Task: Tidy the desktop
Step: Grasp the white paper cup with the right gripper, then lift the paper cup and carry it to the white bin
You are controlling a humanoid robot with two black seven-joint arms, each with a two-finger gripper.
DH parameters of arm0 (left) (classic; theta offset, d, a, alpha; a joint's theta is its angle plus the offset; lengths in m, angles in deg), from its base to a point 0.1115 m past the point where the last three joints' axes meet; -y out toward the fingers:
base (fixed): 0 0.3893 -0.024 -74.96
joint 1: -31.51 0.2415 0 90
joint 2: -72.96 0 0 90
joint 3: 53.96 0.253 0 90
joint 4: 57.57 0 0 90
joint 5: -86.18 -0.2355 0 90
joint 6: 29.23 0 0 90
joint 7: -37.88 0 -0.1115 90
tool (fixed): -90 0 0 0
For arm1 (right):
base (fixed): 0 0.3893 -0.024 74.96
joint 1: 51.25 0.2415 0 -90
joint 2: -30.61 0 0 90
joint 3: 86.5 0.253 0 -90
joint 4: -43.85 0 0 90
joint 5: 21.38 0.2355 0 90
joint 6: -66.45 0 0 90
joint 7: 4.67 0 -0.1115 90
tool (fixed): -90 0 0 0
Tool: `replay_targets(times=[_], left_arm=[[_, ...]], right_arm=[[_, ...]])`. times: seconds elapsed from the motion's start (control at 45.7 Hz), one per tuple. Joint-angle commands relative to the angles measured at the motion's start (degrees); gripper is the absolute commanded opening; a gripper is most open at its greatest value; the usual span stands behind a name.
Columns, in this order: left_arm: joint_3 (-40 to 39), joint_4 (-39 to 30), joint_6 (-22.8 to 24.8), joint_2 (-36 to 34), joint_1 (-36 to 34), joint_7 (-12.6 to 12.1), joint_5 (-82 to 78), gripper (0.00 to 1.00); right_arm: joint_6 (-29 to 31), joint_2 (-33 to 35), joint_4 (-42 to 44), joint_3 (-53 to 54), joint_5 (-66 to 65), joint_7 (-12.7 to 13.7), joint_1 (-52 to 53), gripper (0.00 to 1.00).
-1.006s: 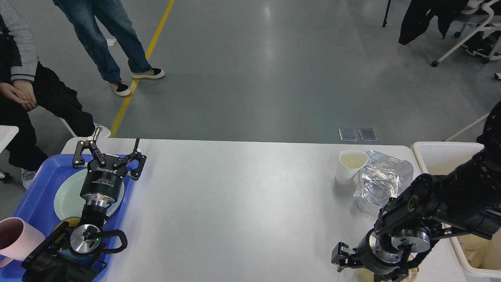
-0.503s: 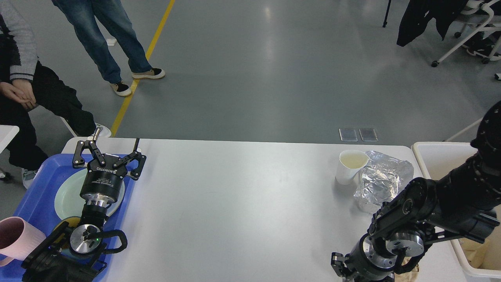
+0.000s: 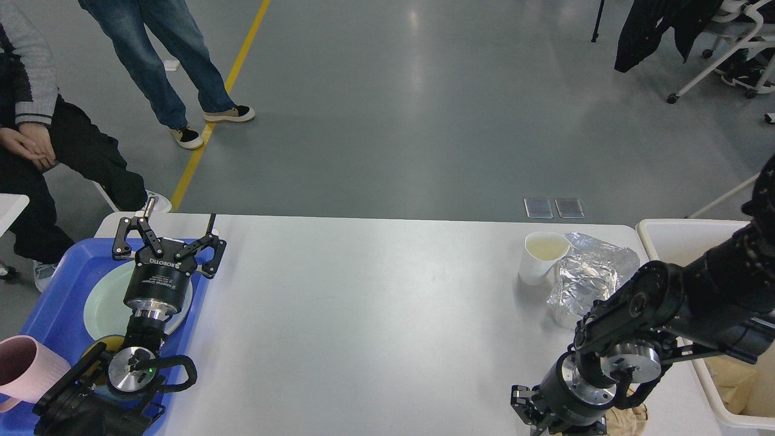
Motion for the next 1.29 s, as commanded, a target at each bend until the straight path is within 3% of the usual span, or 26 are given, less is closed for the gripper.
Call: replay_targets(times=[0.0, 0.328, 0.569, 0.919, 1.269], left_arm=[[0.0, 0.0, 0.0, 0.0, 0.0, 0.0, 0.0, 0.96], [0.0, 0.0, 0.0, 0.0, 0.0, 0.0, 0.0, 0.96], [0.0, 0.0, 0.0, 0.0, 0.0, 0.0, 0.0, 0.96], [0.1, 0.0, 0.0, 0.0, 0.0, 0.0, 0.0, 0.96], [0.1, 0.0, 0.0, 0.0, 0.0, 0.0, 0.0, 0.96]], right_arm=[[6.5, 2.8, -1.9, -0.5, 4.4, 0.0, 8.5, 0.0], [19.9, 6.6, -3.0, -12.5, 5.2, 0.4, 34.5, 0.0], [25.2, 5.8, -3.0, -18.4, 5.2, 0.4, 48.6, 0.0], [23.4, 6.2, 0.4, -23.8, 4.7, 0.4, 45.6, 0.0], [17.8, 16.5, 24.8, -28.5, 3.0, 0.4, 19.0, 0.0]])
